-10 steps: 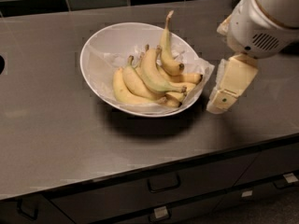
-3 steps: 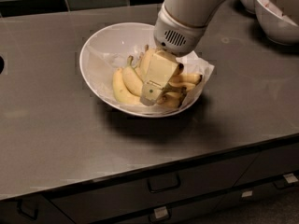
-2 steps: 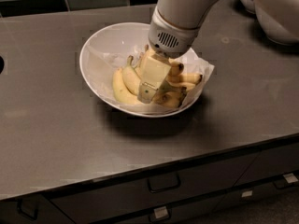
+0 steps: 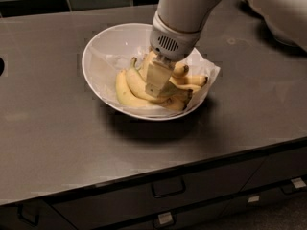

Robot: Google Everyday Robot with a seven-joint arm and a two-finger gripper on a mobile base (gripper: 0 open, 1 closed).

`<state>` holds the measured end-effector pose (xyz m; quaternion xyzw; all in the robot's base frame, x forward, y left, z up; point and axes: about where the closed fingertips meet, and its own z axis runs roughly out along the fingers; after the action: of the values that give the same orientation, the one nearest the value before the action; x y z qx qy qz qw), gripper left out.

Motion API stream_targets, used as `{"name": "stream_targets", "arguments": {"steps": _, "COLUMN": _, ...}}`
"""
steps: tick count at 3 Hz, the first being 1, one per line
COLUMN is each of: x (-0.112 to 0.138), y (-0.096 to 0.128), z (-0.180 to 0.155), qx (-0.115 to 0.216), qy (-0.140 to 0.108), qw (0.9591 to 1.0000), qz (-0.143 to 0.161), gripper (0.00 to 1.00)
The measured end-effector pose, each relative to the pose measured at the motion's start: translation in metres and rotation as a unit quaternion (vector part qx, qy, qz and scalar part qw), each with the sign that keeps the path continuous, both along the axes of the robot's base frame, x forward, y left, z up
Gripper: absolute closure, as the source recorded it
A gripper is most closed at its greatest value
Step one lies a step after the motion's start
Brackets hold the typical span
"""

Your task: Pick banana from white bowl

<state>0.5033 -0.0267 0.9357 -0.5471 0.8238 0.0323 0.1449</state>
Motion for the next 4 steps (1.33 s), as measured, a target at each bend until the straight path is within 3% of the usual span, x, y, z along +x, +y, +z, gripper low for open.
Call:
{"name": "stream_targets", "arguments": {"steps": 1, "x": -0.0007, "y": 0.0067, "z": 0.0003, "qx": -0.008, "qy": 0.001, "qw": 1.0, "qz": 0.002, "gripper": 0.42}}
{"name": "stream_targets", "arguments": {"steps": 3, "x": -0.0007, "y": 0.0068, "z": 0.0002, "qx": -0.009, "qy": 0.002, "qw": 1.0, "qz": 0.003, "gripper": 0.84}}
{"name": "stream_targets", "arguments": {"steps": 4, "x": -0.0007, "y": 0.0068, "z": 0.0003, "qx": -0.008, "qy": 0.001, "qw": 1.0, "qz": 0.003, "gripper": 1.0}}
